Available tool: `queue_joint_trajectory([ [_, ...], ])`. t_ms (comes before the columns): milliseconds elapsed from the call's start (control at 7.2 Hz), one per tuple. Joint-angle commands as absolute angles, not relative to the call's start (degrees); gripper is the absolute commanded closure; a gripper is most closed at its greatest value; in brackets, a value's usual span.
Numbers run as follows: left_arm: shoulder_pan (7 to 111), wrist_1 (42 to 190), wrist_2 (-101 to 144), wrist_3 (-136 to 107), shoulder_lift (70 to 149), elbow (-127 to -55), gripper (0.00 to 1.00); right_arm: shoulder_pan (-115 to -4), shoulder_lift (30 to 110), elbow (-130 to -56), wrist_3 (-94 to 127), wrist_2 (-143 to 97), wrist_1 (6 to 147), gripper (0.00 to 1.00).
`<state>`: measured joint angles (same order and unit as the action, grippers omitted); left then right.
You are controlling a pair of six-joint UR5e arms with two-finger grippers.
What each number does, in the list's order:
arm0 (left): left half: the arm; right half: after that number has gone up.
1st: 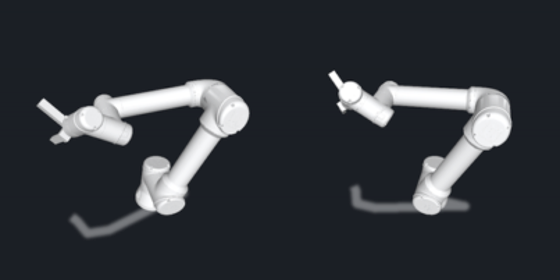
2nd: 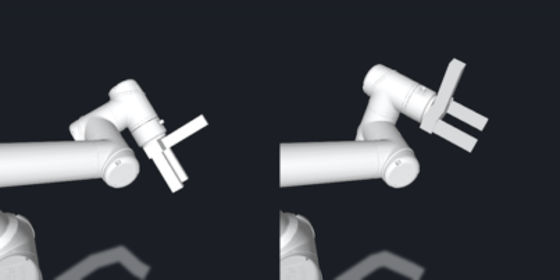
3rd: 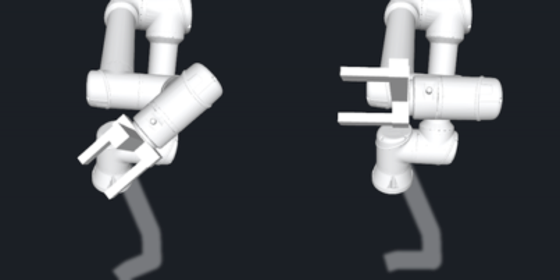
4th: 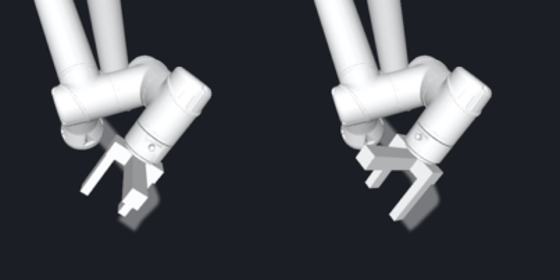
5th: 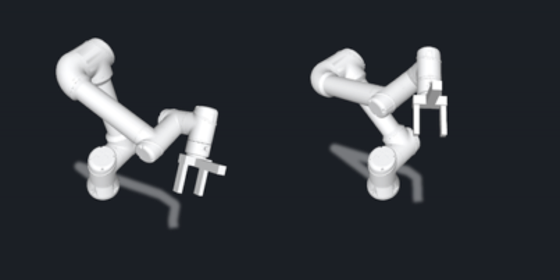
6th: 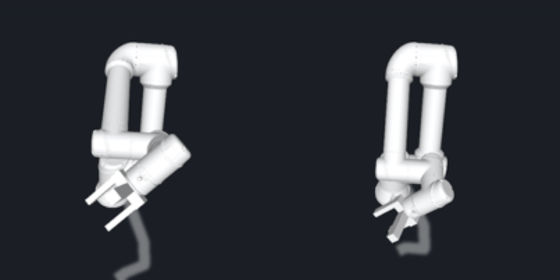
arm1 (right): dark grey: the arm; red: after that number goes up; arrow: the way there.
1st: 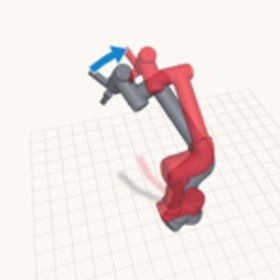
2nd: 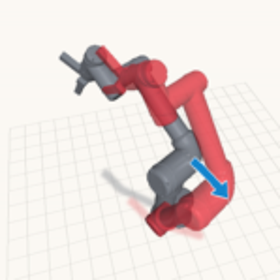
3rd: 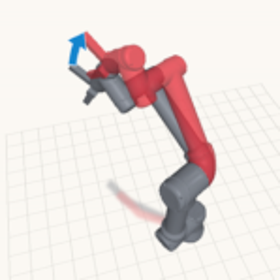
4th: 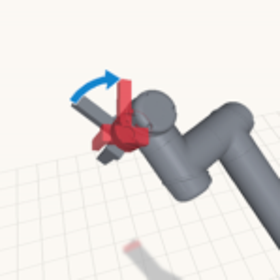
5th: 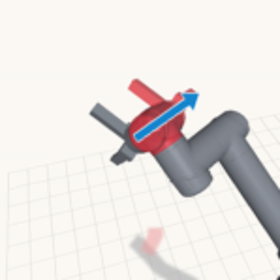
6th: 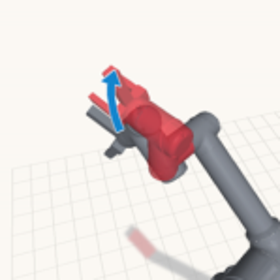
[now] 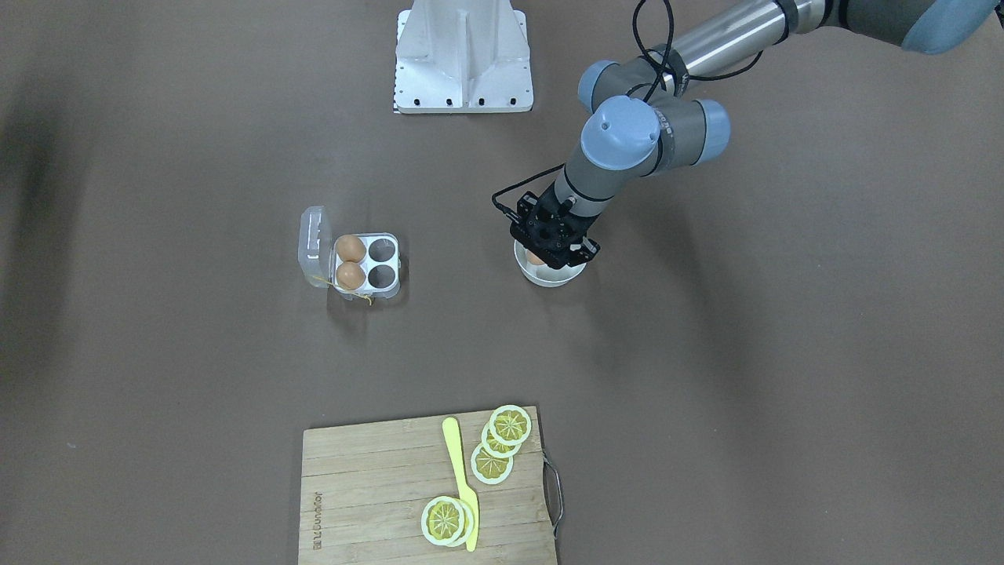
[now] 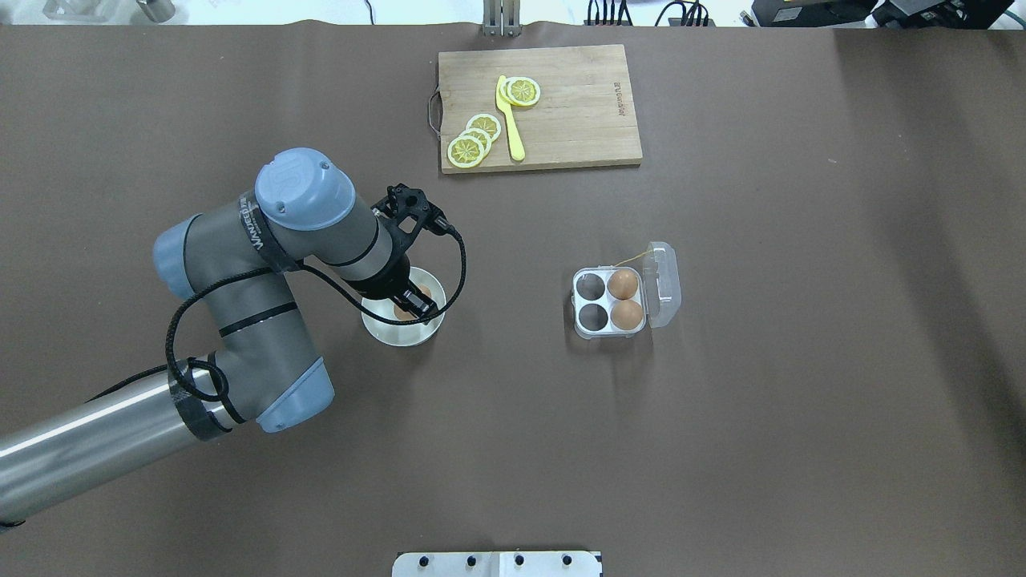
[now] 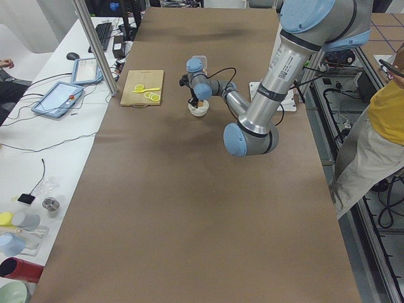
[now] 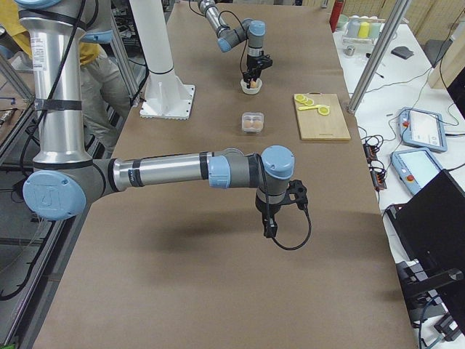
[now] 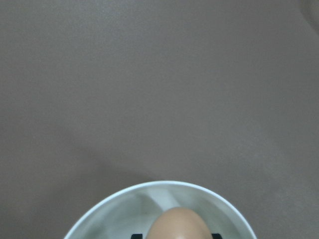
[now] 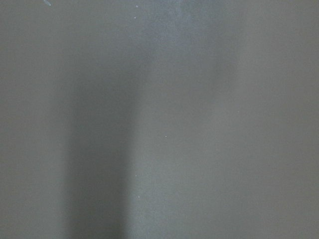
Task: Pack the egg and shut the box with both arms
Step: 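Close the left gripper on the brown egg in the bowl, then lift the egg with the left gripper and carry it over the egg box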
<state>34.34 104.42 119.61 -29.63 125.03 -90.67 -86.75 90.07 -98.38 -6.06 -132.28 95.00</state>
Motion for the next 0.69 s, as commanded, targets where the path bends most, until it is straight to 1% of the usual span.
queue_joint_trajectory([
  [0,36.3,94.4,121.6,-27.5,125.8,-96.9,0.78,-86.7,90.2,-98.4,-6.1,-132.4,95.0,0.00],
  [278,37.9,94.3,121.6,-27.6,130.8,-95.8,0.78,-86.7,90.4,-98.4,-6.2,-132.4,94.9,0.00],
  [417,38.2,94.6,121.6,-28.4,136.4,-91.6,0.78,-86.7,90.4,-98.4,-6.2,-132.4,94.9,0.00],
  [556,38.4,94.7,121.6,-28.5,140.4,-88.4,0.78,-86.7,90.4,-98.4,-6.2,-132.5,94.9,0.00],
])
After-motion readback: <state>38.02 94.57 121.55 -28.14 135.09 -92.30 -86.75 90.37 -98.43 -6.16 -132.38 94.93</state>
